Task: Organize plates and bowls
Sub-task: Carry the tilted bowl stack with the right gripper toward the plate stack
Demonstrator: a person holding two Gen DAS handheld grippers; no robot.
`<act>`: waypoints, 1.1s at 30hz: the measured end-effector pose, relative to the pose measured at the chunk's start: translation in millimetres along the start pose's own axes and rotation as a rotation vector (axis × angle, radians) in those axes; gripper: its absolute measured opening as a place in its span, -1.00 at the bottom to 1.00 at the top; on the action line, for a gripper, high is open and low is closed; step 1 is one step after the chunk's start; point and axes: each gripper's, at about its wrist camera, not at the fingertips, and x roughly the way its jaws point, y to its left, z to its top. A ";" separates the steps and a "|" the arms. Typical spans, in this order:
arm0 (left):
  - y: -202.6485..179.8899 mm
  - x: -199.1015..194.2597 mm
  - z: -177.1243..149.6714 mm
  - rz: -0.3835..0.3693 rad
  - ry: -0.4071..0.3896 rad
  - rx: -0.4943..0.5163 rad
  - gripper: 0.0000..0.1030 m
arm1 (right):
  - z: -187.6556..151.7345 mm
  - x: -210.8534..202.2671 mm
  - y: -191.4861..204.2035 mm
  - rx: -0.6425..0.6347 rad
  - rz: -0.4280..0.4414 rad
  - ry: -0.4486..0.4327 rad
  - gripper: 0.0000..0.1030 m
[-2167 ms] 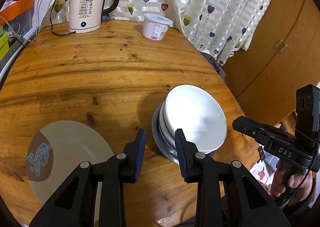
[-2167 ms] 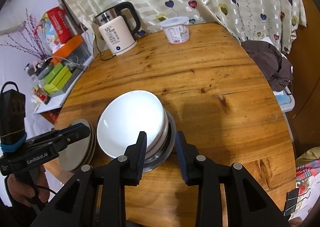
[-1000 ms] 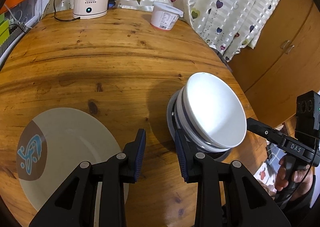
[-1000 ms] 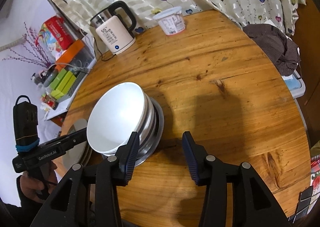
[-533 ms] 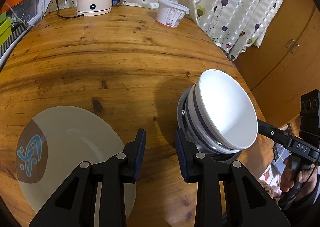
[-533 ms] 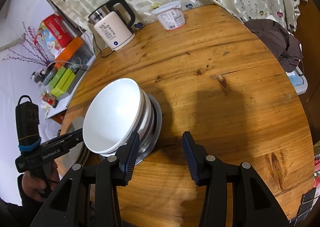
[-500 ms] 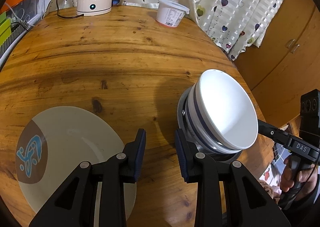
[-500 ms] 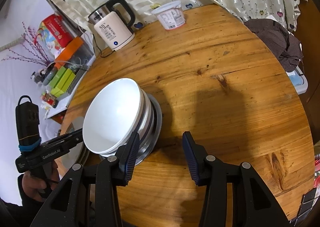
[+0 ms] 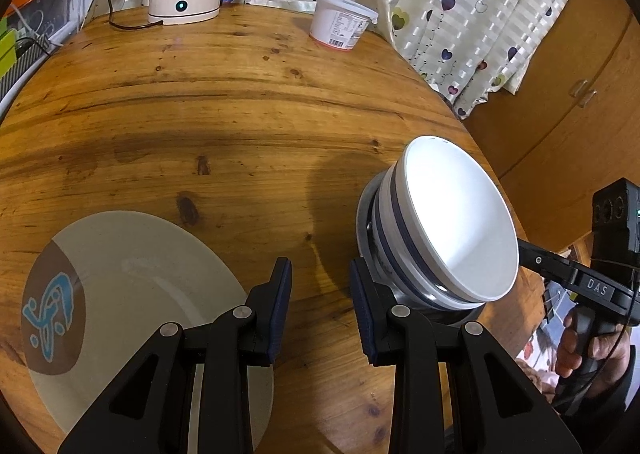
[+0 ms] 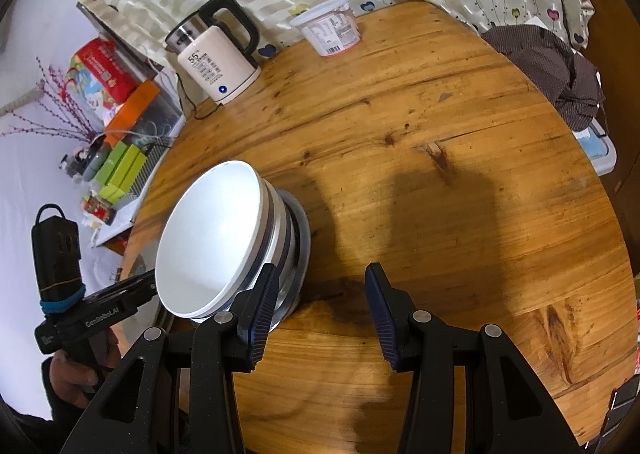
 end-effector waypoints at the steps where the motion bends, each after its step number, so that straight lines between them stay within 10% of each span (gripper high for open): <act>1: 0.5 0.4 0.2 -0.002 0.001 -0.003 -0.39 | 0.2 0.6 -0.7 0.004 -0.001 0.002 -0.13; 33: 2.4 5.5 4.8 -0.125 0.013 -0.045 -0.40 | 2.2 10.5 -5.9 0.031 0.084 0.032 -0.61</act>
